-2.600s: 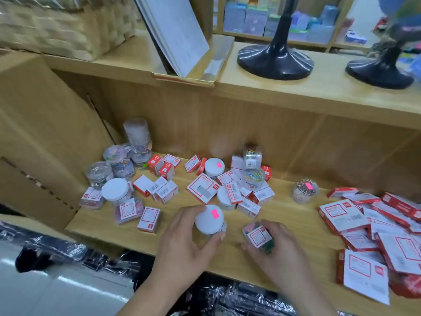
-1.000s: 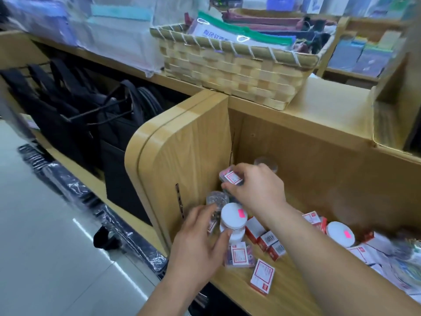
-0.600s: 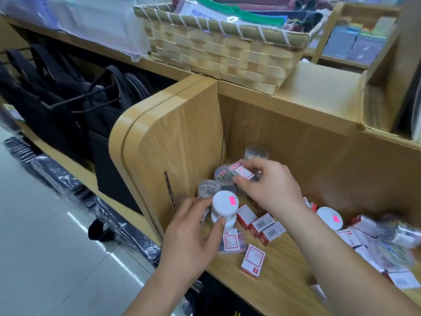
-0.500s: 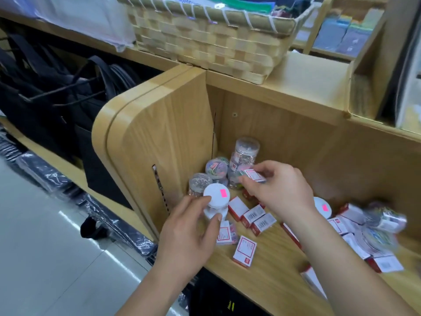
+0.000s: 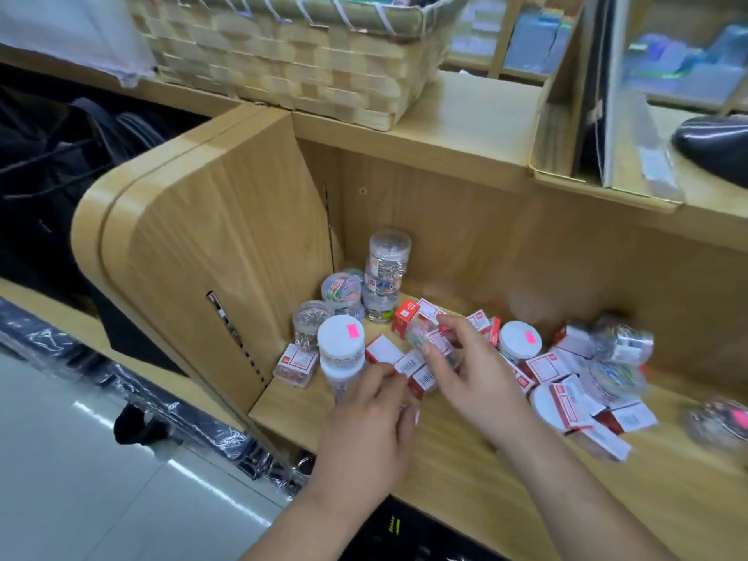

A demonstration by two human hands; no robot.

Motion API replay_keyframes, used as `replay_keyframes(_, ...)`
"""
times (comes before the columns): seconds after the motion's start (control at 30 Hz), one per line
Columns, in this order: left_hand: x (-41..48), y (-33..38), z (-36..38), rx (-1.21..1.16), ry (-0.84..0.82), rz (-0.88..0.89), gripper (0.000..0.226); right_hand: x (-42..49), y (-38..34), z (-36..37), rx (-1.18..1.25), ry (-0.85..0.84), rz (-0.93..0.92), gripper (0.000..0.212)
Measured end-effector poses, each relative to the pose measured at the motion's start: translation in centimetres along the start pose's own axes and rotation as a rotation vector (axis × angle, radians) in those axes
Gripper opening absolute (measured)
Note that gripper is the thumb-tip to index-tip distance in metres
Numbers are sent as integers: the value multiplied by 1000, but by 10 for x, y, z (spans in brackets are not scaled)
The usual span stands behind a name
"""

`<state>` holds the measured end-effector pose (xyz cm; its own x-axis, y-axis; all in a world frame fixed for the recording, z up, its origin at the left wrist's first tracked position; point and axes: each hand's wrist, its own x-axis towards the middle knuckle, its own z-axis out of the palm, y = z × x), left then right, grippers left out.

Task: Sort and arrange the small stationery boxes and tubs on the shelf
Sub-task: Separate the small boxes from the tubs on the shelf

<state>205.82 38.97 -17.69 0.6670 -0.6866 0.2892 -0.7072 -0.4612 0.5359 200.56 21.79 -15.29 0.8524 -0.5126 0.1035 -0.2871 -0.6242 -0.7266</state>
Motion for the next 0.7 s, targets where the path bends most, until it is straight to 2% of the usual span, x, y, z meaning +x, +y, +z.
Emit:
replay_keyframes(0.07, 13, 10, 3, 80, 18, 34, 28, -6, 4, -9, 103, 68, 58, 36)
replay_keyframes(0.13, 29, 18, 11, 105, -29, 46, 54, -11, 6, -21, 142, 165, 81, 32)
replay_keyframes(0.2, 51, 24, 20, 143, -216, -44, 83, -14, 5, -35, 157, 203, 83, 28)
replay_keyframes(0.27, 70, 23, 29, 214, -362, -147, 96, -19, 3, -45, 249, 189, 101, 19)
replay_keyframes(0.37, 84, 18, 43, 200, -409, -221, 96, -27, 9, -54, 298, 180, 118, 15)
replay_keyframes(0.53, 77, 21, 58, 52, -340, -226, 71, -32, 19, -69, 319, 179, 138, 9)
replay_keyframes(0.6, 73, 27, 61, -17, -345, -197, 65, -32, 23, -75, 323, 194, 141, 8)
replay_keyframes(0.7, 58, 40, 63, -33, -350, -118, 71, -28, 29, -83, 328, 216, 147, 8)
